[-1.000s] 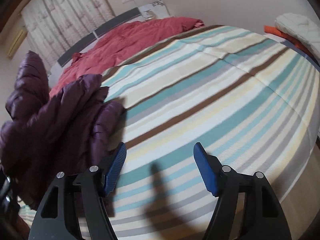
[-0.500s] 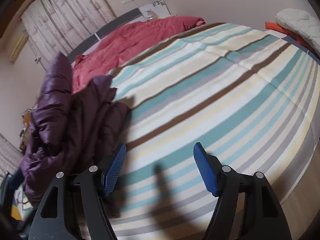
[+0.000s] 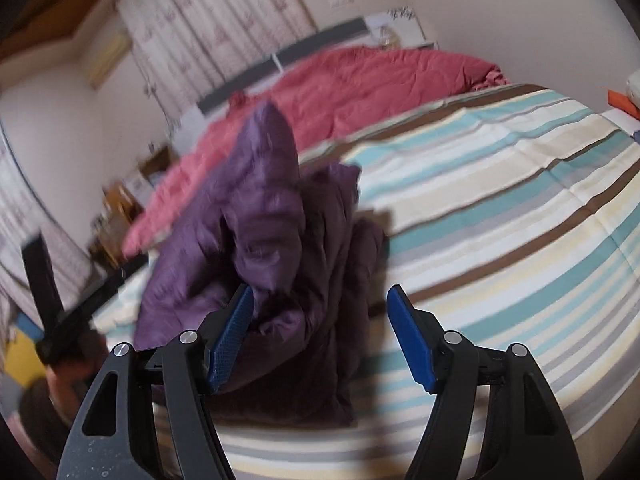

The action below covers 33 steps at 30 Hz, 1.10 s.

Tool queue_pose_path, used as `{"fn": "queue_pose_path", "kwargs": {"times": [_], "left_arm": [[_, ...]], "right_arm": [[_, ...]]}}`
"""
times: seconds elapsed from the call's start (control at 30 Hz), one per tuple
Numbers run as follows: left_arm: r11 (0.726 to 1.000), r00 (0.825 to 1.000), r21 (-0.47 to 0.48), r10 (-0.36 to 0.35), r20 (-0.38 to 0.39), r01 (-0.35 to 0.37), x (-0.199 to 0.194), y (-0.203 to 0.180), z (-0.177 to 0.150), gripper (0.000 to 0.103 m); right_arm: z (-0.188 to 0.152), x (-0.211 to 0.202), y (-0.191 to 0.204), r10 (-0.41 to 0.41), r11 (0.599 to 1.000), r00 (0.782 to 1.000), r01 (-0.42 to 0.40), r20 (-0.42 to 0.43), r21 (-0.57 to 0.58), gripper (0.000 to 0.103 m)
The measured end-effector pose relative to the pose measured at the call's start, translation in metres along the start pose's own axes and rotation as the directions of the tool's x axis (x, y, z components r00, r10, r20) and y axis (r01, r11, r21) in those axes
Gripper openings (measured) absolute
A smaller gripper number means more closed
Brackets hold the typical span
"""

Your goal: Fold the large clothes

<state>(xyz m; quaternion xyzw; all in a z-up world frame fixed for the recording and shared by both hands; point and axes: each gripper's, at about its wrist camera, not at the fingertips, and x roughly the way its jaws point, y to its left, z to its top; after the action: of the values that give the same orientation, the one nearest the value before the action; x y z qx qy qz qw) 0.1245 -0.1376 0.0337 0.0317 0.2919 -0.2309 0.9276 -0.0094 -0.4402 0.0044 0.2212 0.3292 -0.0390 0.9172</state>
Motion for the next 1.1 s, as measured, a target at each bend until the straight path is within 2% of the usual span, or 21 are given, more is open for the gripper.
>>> {"fn": "queue_pose_path", "kwargs": {"times": [0.13,0.23,0.33,0.4,0.5,0.57,0.6,0.7,0.73,0.8,0.87,0.9,0.93,1.1], "left_arm": [[0.984,0.994,0.144,-0.103,-0.048,0.108,0.012,-0.041,-0.012,0.074],[0.959,0.992,0.258,-0.108,-0.065,0.121,0.015,-0.071,-0.023,0.074],[0.936,0.993,0.333,-0.104,-0.053,0.116,0.008,-0.084,-0.033,0.074],[0.935,0.993,0.336,-0.108,-0.049,0.118,0.007,-0.084,-0.029,0.074],[0.939,0.992,0.321,-0.116,-0.042,0.123,0.006,-0.084,-0.029,0.074],[0.942,0.993,0.315,-0.112,-0.036,0.118,0.012,-0.081,-0.025,0.074],[0.943,0.993,0.313,-0.110,-0.035,0.116,0.012,-0.081,-0.024,0.074],[0.946,0.995,0.308,-0.099,-0.031,0.103,0.011,-0.080,-0.023,0.075],[0.947,0.995,0.307,-0.092,-0.034,0.098,0.011,-0.081,-0.022,0.075],[0.950,0.996,0.297,-0.085,-0.039,0.092,0.010,-0.081,-0.023,0.075],[0.957,0.996,0.274,-0.081,-0.046,0.091,0.013,-0.079,-0.020,0.075],[0.961,0.996,0.262,-0.080,-0.048,0.090,0.014,-0.079,-0.019,0.076],[0.964,0.995,0.249,-0.079,-0.052,0.090,0.016,-0.078,-0.017,0.077],[0.964,0.993,0.243,-0.091,-0.074,0.106,0.030,-0.087,-0.017,0.077]], "right_arm": [[-0.024,0.017,-0.007,-0.054,0.998,0.991,0.048,-0.126,-0.048,0.070],[-0.041,0.024,-0.019,-0.071,0.997,0.982,0.065,-0.175,-0.042,0.070],[-0.041,0.017,-0.026,-0.051,0.999,0.984,0.049,-0.169,-0.019,0.070],[-0.026,-0.004,-0.025,-0.080,0.997,0.994,0.078,-0.075,-0.025,0.070],[0.005,-0.029,-0.015,-0.062,0.998,0.995,0.062,0.074,-0.007,0.070],[0.028,-0.031,0.005,-0.045,0.998,0.990,0.051,0.136,-0.040,0.065],[0.037,-0.028,0.015,-0.039,0.997,0.989,0.049,0.142,-0.064,0.059],[0.056,-0.001,0.052,-0.002,0.989,0.992,0.020,0.123,-0.146,0.047],[0.060,0.010,0.059,-0.003,0.985,0.994,0.021,0.106,-0.170,0.042],[0.065,0.034,0.067,-0.044,0.980,0.996,0.059,0.080,-0.189,0.040],[0.067,0.052,0.063,-0.086,0.978,0.994,0.096,0.062,-0.185,0.037],[0.065,0.059,0.059,-0.118,0.976,0.992,0.125,0.049,-0.180,0.030],[0.064,0.067,0.051,-0.139,0.975,0.990,0.143,0.036,-0.168,0.027],[0.044,0.101,0.010,-0.143,0.987,0.989,0.141,-0.025,-0.082,0.027]]}}
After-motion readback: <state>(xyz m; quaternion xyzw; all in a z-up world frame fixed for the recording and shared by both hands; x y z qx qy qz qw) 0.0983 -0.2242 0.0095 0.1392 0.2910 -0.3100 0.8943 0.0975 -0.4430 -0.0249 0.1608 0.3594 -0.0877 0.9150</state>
